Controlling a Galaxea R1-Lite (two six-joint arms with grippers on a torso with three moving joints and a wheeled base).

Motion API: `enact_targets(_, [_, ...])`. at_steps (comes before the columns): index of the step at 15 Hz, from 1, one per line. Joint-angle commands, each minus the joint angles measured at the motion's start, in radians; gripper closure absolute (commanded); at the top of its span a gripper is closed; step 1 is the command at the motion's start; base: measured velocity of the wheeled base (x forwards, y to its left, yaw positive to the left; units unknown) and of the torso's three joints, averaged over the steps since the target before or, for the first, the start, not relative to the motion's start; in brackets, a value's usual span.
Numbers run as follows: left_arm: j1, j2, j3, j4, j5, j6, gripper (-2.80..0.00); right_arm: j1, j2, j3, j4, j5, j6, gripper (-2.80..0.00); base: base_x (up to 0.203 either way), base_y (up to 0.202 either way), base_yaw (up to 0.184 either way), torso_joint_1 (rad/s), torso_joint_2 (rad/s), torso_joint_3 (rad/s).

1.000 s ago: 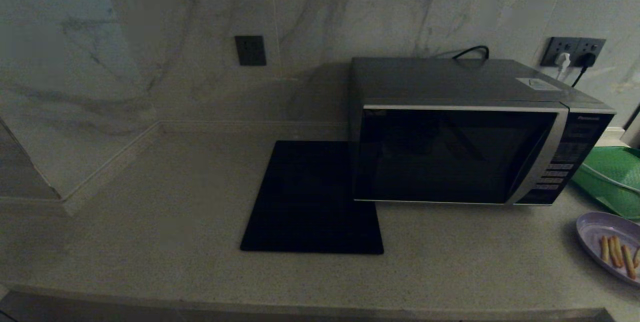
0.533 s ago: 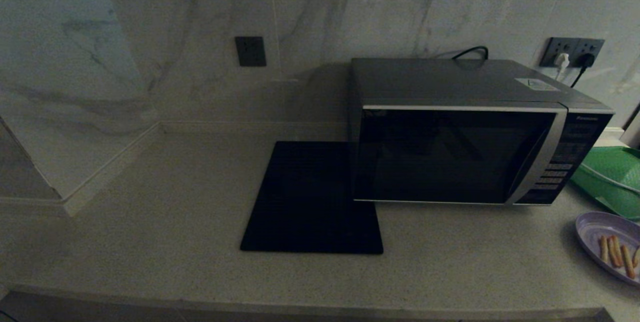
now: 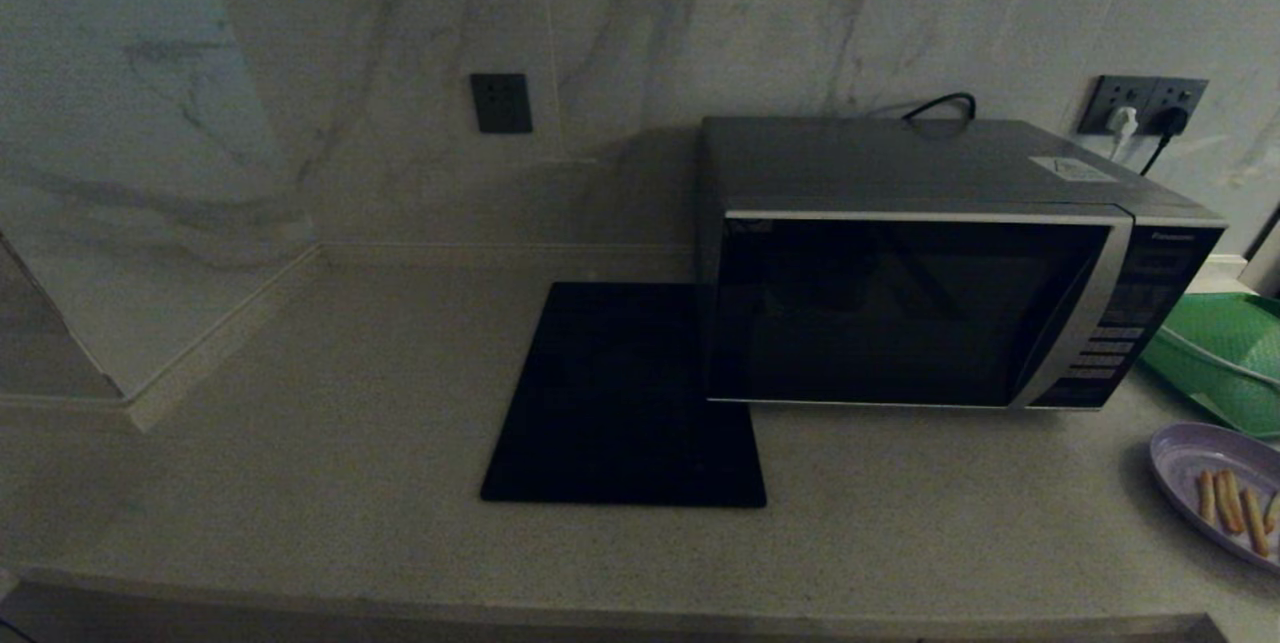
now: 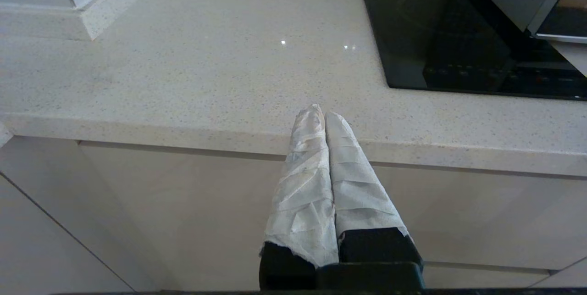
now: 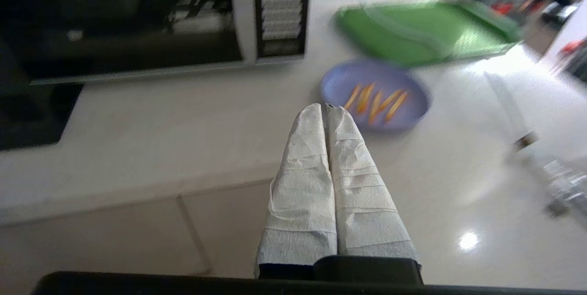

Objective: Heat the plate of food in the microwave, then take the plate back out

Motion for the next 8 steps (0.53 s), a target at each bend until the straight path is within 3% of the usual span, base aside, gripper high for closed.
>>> enact_targets(1, [0.000,-0.002,0.000,0.000,0.000,-0.001,0.00,0.001,-0.023,0.102,-0.016,0.031,0.007,0.00,0.000,0.000,0.000,0.000,0.00,0.000])
enact_targets(6, [0.000,-0.002,0.000,0.000,0.000,-0.001,0.00,0.000,-0.023,0.427,-0.290,0.150,0.019,0.00,0.000,0.000,0.000,0.000,0.00,0.000])
enact_targets(8, [0.000,-0.002,0.000,0.000,0.000,-0.001,0.00,0.001,-0.023,0.471,-0.373,0.215,0.028,0.00,0.000,0.000,0.000,0.000,0.00,0.000])
